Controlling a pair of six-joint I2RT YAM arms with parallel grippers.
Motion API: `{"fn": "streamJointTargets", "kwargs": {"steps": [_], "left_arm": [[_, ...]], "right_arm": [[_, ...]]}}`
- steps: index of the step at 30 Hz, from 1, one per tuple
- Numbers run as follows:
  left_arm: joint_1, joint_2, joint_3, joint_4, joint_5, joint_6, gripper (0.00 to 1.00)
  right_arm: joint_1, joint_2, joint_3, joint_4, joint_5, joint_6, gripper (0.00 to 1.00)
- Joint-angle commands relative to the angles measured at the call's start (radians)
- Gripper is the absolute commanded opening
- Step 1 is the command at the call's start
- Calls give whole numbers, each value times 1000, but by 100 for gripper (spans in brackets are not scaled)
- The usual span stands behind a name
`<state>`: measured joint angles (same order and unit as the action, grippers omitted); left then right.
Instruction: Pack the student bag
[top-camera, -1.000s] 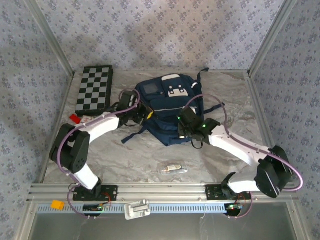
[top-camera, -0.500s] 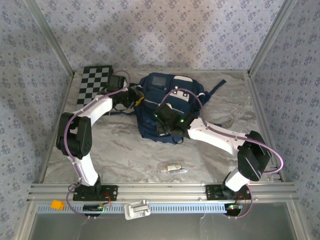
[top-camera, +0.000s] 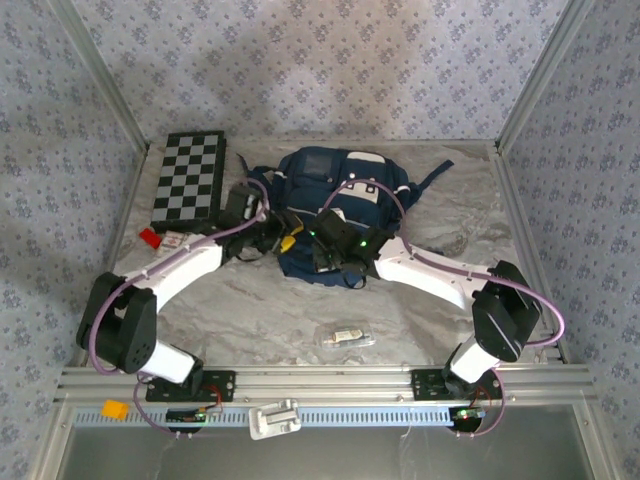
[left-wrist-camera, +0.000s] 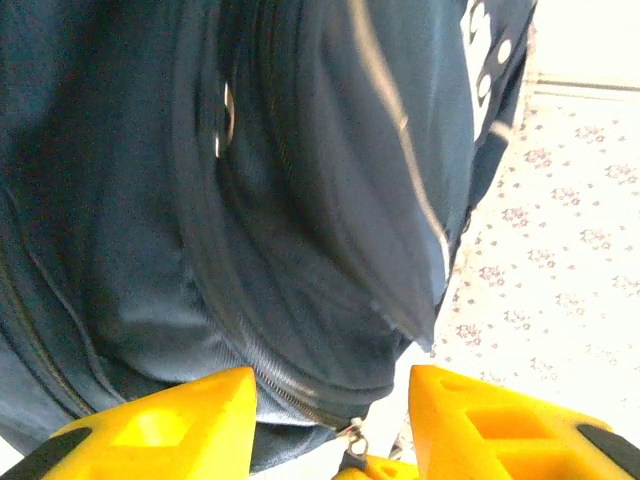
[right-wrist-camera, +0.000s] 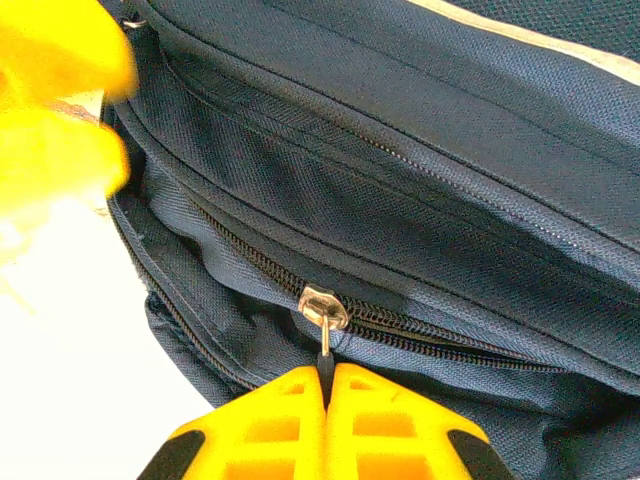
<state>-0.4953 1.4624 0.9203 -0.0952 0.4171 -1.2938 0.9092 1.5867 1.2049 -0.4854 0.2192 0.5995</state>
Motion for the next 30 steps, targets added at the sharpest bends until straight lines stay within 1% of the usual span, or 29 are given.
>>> {"fn": "streamJointTargets", "kwargs": {"steps": [1, 3, 4, 7, 10, 14, 18, 20, 22, 23, 24, 28, 30], "left_arm": [[-47, 14, -25, 88, -88, -142, 42], [-82, 38, 2, 82, -113, -151, 42], [-98, 54, 19, 65, -128, -154, 41], [-110, 93, 30, 75, -151, -190, 36], [-113, 113, 42, 75, -200, -201, 30], [-118, 128, 57, 61, -243, -194, 17], [-103, 105, 70, 9, -283, -161, 6], [-77, 78, 76, -32, -294, -127, 0], [-45, 44, 68, -50, -299, -91, 0], [-20, 26, 65, -60, -290, -70, 0], [1, 15, 65, -75, -279, -54, 0], [83, -18, 64, -103, -227, 23, 0], [125, -15, 71, -109, -184, 59, 0]], "right_arm": [[15, -7, -4, 13, 1, 42, 0], [20, -8, -4, 18, 7, 48, 0], [21, -10, -37, 23, 10, 53, 0], [21, -8, -62, 41, 5, 65, 0], [22, -3, -79, 63, 0, 75, 0], [21, 10, -80, 73, 3, 79, 0], [24, 29, -61, 30, 37, 60, 0], [26, 22, -65, 6, 60, 45, 0], [26, 7, -83, -11, 80, 38, 0], [25, -1, -92, -34, 95, -2, 0], [22, -10, -103, -58, 104, -7, 0], [-13, -66, -169, -88, 123, -44, 0], [-38, -85, -205, -100, 125, -52, 0]]}}
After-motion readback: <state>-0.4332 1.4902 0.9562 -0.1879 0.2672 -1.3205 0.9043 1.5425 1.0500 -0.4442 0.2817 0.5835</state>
